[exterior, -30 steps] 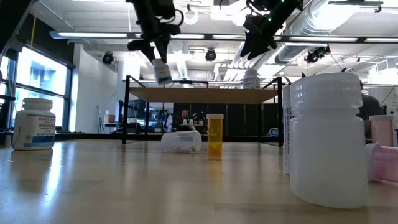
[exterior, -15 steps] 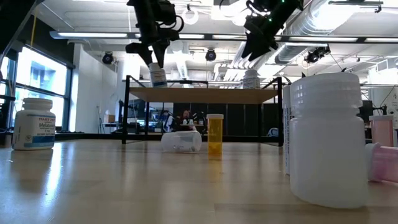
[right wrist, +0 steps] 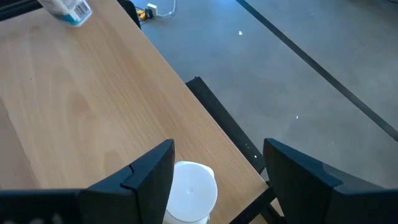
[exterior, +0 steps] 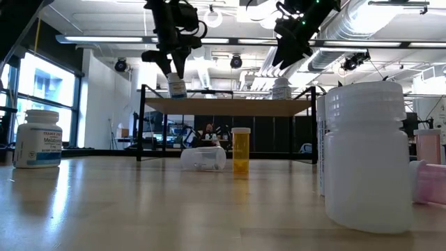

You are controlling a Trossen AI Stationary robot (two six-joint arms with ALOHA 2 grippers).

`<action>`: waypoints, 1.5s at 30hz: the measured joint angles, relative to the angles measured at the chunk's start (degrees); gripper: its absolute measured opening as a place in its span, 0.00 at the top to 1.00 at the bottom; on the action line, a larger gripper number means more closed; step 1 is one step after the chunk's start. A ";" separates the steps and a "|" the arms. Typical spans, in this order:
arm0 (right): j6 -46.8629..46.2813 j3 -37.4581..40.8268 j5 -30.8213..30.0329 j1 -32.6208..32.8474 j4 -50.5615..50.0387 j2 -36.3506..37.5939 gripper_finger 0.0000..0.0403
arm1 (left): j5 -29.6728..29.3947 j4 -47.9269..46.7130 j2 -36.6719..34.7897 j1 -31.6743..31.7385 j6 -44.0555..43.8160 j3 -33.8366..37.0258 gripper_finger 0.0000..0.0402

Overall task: Pick and place medicine bottles onto shelf by color
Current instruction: Put the top white and blue pill bottle on the shelf, then put the top orange pill bottle on the shelf

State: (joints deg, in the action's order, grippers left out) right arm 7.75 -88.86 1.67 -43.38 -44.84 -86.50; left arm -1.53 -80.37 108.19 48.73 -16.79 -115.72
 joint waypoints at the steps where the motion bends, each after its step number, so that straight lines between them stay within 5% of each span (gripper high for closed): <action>1: 0.00 0.00 0.00 0.00 0.00 0.00 0.41 | 0.56 -0.35 0.47 0.00 0.73 0.00 0.59; 9: 0.00 0.00 0.00 0.00 0.00 0.00 0.41 | 0.40 -0.42 0.80 -0.07 0.91 -0.09 0.58; 26: 0.00 0.00 0.00 0.00 0.00 0.00 0.41 | 1.74 0.80 0.99 0.00 1.98 0.07 0.35; 45: -4.67 0.00 2.24 1.78 -4.56 1.67 0.41 | -0.48 3.16 -6.14 0.79 7.23 0.07 0.34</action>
State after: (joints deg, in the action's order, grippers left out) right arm 3.08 -88.86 3.91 -41.59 -49.40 -84.83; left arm -2.01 -77.21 102.05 49.52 -9.56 -115.66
